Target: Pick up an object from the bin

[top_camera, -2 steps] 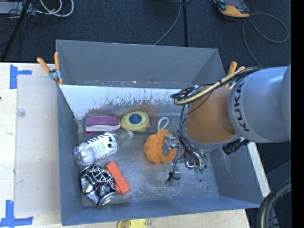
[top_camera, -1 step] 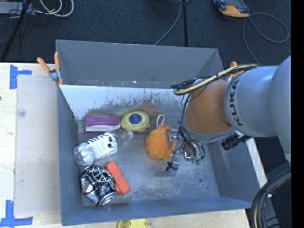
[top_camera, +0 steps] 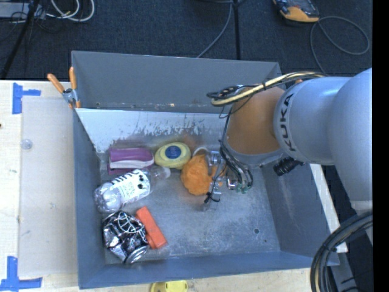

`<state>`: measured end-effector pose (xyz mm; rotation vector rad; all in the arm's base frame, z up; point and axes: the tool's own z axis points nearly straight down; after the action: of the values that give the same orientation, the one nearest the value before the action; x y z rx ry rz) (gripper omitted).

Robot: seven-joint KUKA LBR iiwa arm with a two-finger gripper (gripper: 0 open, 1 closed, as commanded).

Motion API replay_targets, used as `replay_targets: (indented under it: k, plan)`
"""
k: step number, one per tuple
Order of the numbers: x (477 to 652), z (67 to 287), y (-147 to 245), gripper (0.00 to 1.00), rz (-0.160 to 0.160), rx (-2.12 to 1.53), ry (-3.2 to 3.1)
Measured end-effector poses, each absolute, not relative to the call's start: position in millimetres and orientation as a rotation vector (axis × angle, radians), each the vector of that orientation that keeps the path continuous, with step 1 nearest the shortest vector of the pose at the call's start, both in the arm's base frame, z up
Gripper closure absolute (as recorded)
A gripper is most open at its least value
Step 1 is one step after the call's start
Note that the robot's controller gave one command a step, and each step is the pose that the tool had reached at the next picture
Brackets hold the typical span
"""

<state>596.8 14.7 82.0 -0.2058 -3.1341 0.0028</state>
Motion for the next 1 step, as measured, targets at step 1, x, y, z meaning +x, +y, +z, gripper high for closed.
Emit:
replay_targets:
  k: [1]
  plan:
    - [624.2, 73.5, 1.0, 1.0, 0.0, -0.347, -3.128]
